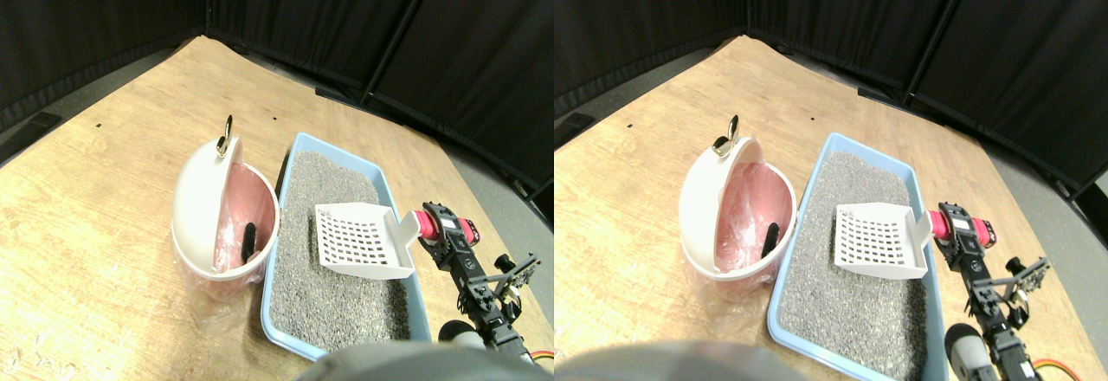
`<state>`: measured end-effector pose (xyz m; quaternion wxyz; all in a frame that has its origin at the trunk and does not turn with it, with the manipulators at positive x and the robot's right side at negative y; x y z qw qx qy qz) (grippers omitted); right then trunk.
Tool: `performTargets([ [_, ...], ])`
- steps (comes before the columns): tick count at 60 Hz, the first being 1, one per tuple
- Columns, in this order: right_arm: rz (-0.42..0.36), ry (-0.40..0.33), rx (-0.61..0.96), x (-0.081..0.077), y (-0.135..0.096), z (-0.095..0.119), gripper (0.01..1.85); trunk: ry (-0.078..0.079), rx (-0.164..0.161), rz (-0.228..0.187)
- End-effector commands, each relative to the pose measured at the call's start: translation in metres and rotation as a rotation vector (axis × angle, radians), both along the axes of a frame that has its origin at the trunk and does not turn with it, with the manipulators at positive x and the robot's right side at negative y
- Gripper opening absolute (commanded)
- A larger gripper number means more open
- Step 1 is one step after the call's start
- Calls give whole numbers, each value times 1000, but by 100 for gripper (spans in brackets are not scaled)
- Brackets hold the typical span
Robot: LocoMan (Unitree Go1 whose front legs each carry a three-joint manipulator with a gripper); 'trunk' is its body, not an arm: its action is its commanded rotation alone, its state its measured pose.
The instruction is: Scoop (unimanual)
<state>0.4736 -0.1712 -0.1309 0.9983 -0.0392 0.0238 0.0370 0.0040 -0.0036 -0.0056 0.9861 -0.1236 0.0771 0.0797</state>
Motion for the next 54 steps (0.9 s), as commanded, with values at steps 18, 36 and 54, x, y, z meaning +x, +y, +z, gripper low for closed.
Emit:
performTargets([
  [18, -56, -24, 59, 2, -43, -23, 7, -21, 2, -93],
  [36, -111, 87, 84, 2, -45, -48, 6, -7, -2, -85],
  [54, -143, 131, 81, 4, -40, -67, 6, -7, -5, -70],
])
